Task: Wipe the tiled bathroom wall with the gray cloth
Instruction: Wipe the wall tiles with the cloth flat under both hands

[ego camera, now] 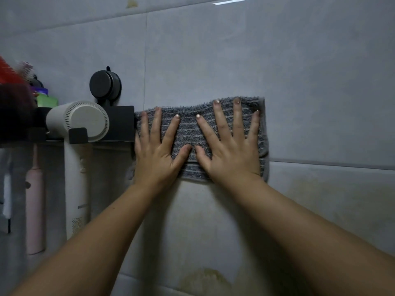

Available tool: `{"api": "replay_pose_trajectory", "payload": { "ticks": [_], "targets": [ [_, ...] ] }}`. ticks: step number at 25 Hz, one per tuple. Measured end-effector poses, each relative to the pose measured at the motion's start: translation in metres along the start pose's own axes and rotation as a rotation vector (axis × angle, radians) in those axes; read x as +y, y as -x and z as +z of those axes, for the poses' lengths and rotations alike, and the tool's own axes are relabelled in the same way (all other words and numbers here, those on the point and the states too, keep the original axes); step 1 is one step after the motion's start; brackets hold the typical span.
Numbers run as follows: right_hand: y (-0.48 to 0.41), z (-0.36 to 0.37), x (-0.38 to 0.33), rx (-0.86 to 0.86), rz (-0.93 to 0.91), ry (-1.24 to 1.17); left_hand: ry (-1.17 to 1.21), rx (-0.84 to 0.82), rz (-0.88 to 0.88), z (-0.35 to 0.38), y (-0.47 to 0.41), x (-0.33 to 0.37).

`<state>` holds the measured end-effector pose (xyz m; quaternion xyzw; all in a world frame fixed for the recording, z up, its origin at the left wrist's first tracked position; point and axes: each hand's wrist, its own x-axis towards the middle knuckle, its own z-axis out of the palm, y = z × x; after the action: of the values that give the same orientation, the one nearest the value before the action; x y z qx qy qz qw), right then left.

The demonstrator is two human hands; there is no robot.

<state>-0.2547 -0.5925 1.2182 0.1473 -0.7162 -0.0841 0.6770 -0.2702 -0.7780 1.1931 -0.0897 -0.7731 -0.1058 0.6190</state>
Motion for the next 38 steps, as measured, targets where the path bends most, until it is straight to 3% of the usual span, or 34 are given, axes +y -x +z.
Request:
{"api": "replay_pose_trajectory", "payload": {
  "ticks": [13,29,33,38],
  "targets": [
    [0.048,-0.028,0.112,0.035,0.011,0.008,-0.054,0.064,0.038,0.021,0.01,0.124],
    [0.117,-0.087,0.322,-0.03,0.172,0.116,-0.011,0.177,0.213,0.051,-0.016,0.349],
    [0.154,-0.088,0.316,-0.032,0.219,0.112,-0.005,0.138,0.265,0.053,0.011,0.356],
    [0.181,-0.076,0.265,-0.04,0.249,0.111,-0.046,0.094,0.294,0.052,0.05,0.315]
  ]
}}
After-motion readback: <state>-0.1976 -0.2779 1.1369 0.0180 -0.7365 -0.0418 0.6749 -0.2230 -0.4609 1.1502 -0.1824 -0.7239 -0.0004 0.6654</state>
